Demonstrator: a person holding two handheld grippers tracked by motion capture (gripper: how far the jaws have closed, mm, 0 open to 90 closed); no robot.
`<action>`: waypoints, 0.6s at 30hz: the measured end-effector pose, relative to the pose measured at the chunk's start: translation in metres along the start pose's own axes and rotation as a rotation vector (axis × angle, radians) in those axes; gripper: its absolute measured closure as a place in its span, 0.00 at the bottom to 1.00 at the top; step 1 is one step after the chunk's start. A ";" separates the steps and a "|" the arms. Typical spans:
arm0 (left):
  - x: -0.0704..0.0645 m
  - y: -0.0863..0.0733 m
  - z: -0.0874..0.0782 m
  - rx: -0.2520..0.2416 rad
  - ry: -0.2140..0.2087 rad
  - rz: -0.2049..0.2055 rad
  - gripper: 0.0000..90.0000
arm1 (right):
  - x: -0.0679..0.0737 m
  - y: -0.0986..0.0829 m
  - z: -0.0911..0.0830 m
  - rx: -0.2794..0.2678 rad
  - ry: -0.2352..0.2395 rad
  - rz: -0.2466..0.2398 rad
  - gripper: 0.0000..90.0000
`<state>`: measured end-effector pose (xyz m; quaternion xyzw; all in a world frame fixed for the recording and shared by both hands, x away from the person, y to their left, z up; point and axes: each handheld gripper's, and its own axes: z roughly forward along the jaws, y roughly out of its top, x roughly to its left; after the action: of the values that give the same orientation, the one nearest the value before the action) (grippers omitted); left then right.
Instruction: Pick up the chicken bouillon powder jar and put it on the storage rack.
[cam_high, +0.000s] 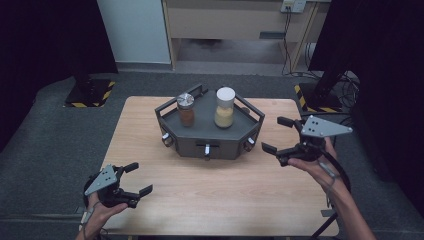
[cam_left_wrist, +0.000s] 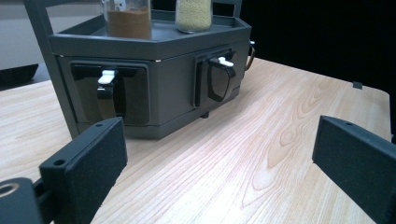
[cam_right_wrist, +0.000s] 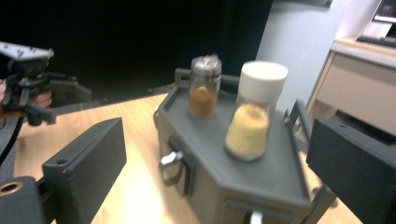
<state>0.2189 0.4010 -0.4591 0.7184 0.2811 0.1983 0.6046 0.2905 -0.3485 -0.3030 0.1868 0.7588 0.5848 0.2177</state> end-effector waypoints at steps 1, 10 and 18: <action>0.000 0.000 0.000 0.000 0.001 0.000 0.02 | 0.004 -0.008 -0.001 0.005 -0.005 0.002 0.06; 0.000 0.000 0.001 0.004 0.003 -0.001 0.02 | 0.023 -0.065 -0.003 0.049 -0.036 0.025 0.06; 0.000 0.000 0.001 0.008 0.008 0.000 0.02 | 0.040 -0.106 -0.003 0.065 -0.098 0.061 0.06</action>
<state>0.2195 0.4007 -0.4593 0.7200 0.2841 0.2002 0.6007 0.2527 -0.3555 -0.4095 0.2452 0.7597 0.5566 0.2303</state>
